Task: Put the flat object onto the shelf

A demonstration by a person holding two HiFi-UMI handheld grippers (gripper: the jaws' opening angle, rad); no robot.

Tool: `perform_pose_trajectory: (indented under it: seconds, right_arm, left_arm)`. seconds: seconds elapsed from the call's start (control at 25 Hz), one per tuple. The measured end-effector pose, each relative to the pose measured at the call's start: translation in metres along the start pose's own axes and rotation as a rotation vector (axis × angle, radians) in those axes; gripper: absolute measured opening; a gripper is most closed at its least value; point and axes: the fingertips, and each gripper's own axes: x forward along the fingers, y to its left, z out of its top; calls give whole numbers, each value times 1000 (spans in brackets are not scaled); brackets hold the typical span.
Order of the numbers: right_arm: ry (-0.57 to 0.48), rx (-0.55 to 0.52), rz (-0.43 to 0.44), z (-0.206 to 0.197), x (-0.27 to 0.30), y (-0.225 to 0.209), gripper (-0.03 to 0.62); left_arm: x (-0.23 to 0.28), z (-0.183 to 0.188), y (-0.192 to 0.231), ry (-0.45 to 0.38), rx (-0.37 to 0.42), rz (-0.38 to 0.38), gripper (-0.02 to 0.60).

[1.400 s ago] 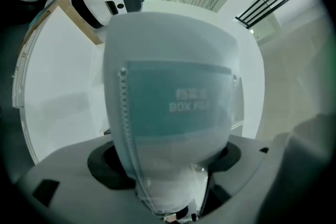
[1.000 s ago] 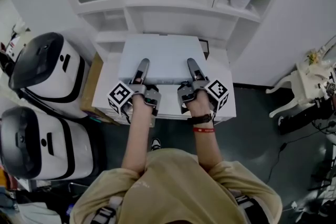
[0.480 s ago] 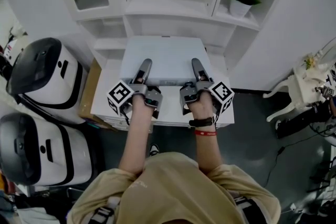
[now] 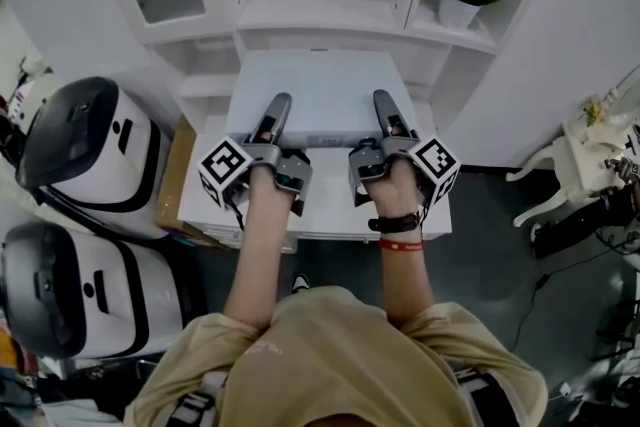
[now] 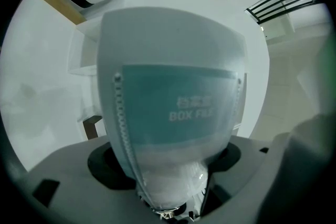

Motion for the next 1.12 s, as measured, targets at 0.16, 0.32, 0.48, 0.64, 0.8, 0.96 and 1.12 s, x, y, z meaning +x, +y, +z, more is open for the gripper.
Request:
perform_pose_trajectory:
  seconds: [0.16,0.32,0.48,0.64,0.8,0.96,1.12]
  right_arm:
    - [-6,-2,8,4,10,16,365]
    - [-15,-3,11,9,21,27,365]
    - [-17,-9,47,8,17,38,365]
    - [-30,-18,79,10,19,50,365]
    - [-43,-17,84,10,27,57,365]
    - [-45,-35,111,11,18,60,365]
    - [-53,-23,106,16,42,74,367]
  left_arm:
    - [15,3,-16,27,17,-19,364]
    - [26,6,-25,45,14,-8,364]
    - [24,8,-33,48,39,-30,362]
    - [30,5,-47,55,17,-72,362]
    - [38,12,-48,62,26,-66,363]
    - [32,7,-52,63,28,-83,364]
    - [56,20,-67,69,43,-90,362]
